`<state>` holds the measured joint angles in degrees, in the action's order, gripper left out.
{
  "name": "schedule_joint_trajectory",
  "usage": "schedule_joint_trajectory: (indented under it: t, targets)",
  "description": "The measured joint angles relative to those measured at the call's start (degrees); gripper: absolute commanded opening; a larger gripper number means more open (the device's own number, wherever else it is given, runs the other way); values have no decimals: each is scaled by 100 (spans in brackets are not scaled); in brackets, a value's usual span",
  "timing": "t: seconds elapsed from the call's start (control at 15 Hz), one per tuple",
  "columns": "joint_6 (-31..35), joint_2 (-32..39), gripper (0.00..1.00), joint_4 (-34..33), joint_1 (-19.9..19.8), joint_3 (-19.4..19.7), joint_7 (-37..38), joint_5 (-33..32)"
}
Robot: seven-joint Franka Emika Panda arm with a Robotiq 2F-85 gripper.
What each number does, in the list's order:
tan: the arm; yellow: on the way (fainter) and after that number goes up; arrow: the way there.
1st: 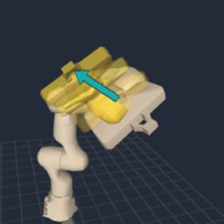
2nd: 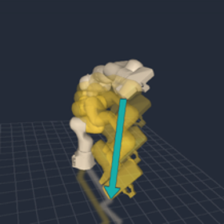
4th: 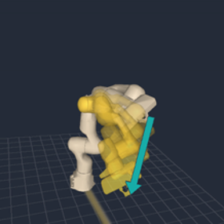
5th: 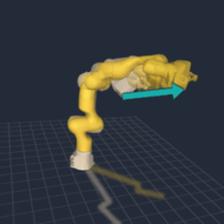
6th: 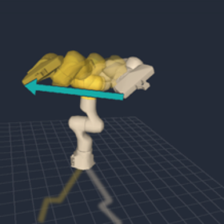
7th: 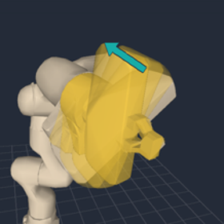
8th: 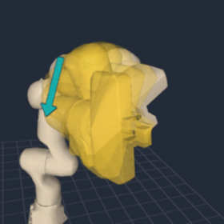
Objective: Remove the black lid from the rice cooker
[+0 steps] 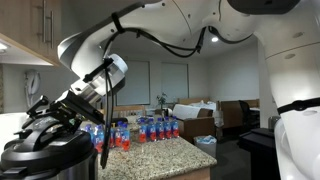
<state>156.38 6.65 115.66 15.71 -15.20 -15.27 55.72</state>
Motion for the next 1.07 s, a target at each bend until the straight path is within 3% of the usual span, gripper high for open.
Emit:
schedule_joint_trajectory:
  t: [0.47, 0.67, 0.87, 1.07]
  targets:
    - [-14, -45, 7, 16, -122, 8, -1546, 1767]
    - [-218, -61, 9, 43, -143, 18, -1798, 2154]
    - [-371, -77, 2, 78, -127, 13, -1798, 2150]
    - [-587, -115, 6, 116, -119, 21, -1726, 1989]
